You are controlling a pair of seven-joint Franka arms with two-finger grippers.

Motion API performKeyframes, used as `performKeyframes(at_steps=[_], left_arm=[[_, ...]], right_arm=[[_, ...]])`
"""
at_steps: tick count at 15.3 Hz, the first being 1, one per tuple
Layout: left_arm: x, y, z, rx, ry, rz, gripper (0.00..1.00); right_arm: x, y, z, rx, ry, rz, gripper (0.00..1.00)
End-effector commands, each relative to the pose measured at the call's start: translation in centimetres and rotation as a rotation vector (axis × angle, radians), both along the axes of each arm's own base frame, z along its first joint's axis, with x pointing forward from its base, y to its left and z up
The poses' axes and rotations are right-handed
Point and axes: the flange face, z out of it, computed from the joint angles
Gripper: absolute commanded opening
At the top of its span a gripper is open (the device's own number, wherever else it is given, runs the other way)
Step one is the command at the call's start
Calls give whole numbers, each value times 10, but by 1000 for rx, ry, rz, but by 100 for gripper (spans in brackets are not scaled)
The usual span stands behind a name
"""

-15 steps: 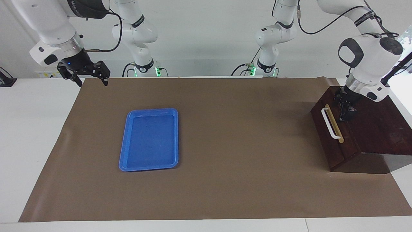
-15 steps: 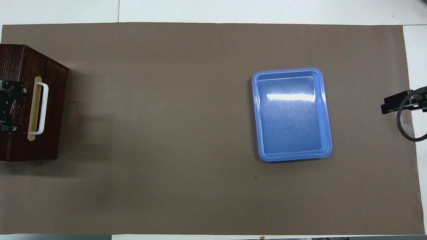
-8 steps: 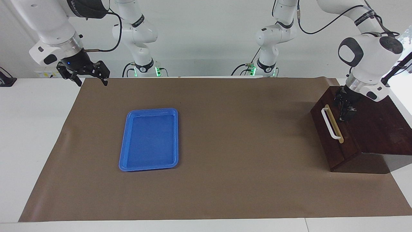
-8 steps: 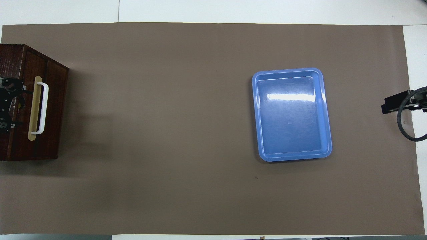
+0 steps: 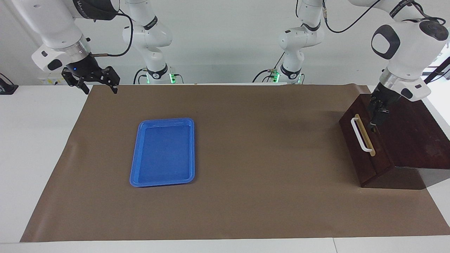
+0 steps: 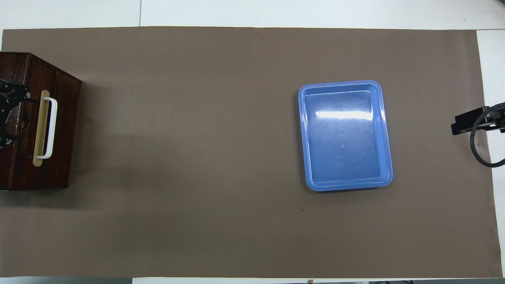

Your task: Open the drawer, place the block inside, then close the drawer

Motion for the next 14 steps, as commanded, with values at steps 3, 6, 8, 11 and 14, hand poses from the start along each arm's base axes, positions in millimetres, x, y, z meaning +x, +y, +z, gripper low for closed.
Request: performKeyframes(at_steps=[3, 6, 8, 11, 14], left_arm=[[-3, -8, 11, 26, 19, -264, 100], [-7, -9, 9, 36, 59, -470, 100], [-13, -9, 6, 31, 106, -593, 100], [-17, -6, 8, 28, 122, -672, 100], [-16, -42, 12, 41, 101, -734, 100]], right_arm=[[-4, -1, 1, -4, 3, -5, 100], [-4, -1, 1, -4, 3, -5, 100], [-4, -1, 1, -4, 3, -3, 100], [-4, -1, 1, -4, 3, -5, 100], [-4, -1, 1, -4, 3, -5, 100]])
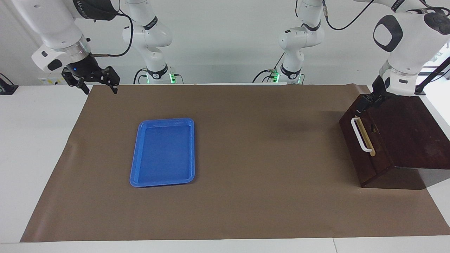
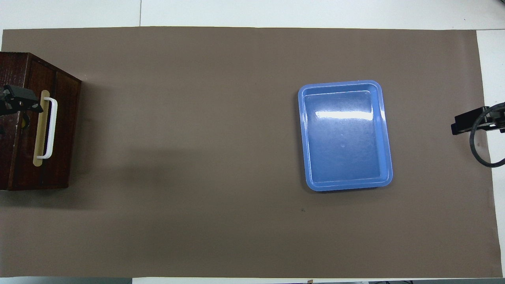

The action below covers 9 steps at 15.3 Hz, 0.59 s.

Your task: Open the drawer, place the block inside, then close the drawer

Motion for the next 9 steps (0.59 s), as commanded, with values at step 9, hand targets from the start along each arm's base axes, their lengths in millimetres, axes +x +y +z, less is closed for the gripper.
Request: performKeyframes(at_steps=[9], left_arm=[[-10, -56, 7, -43, 46, -292, 100]], right_arm=[[-4, -1, 1, -4, 3, -5, 100]])
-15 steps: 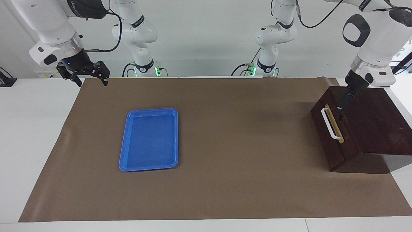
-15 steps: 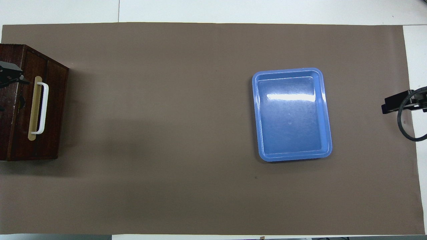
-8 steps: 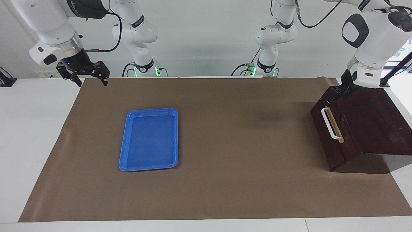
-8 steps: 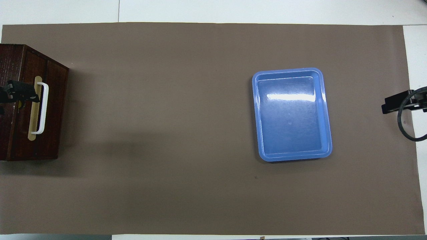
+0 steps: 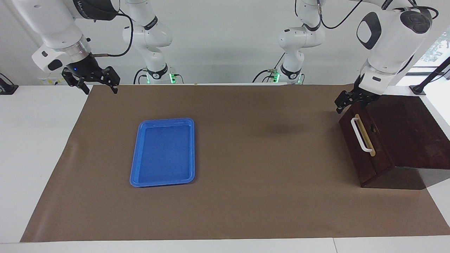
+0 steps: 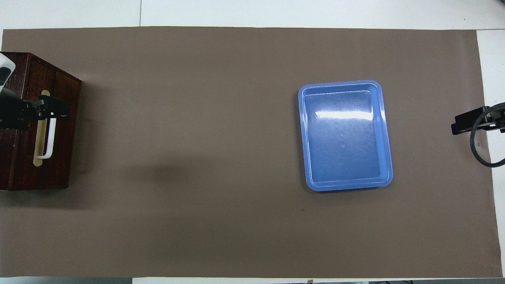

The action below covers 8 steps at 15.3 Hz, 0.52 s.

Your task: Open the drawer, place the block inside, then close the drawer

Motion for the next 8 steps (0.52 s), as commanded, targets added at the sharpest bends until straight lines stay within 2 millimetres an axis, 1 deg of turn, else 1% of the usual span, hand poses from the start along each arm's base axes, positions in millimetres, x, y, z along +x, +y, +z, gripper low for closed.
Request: performKeyframes(at_steps=[1, 4, 8], left_arm=[[-6, 0, 10, -62, 21, -71, 100], [-11, -7, 9, -71, 61, -79, 100], [-12, -5, 10, -44, 70, -86, 100]], right_arm=[[-4, -1, 1, -4, 3, -5, 100], [-4, -1, 1, -4, 3, -5, 100], [-4, -1, 1, -4, 3, -5, 100]])
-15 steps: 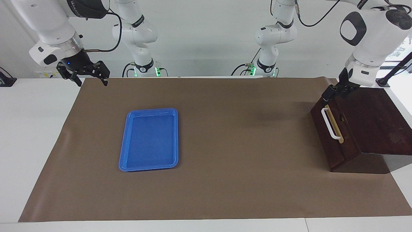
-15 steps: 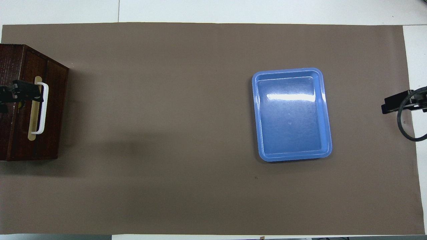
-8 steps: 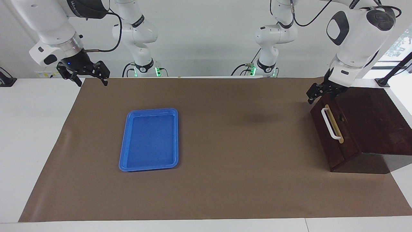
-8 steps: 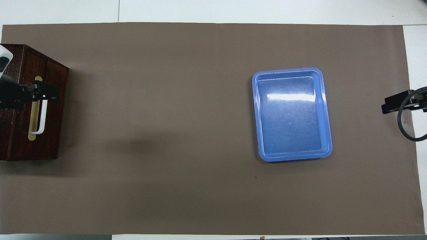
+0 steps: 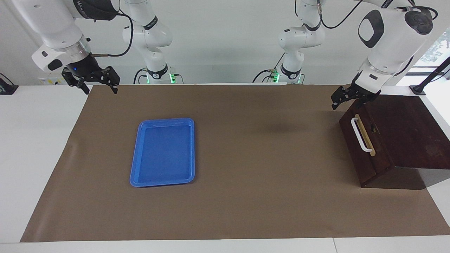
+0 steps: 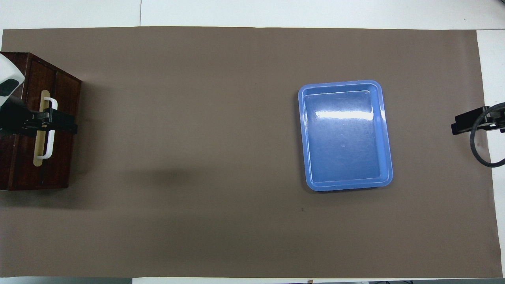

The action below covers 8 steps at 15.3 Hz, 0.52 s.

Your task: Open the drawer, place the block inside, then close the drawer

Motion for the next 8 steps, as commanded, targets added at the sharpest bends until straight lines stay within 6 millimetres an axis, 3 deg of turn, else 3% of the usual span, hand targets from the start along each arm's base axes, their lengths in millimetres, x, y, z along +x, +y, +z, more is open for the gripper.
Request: performKeyframes(at_steps=[1, 8], left_arm=[[-6, 0, 8, 18, 17, -24, 100], [-6, 2, 8, 18, 21, -22, 100]], right_arm=[[-4, -1, 1, -4, 3, -5, 100], [-4, -1, 1, -4, 3, -5, 100]])
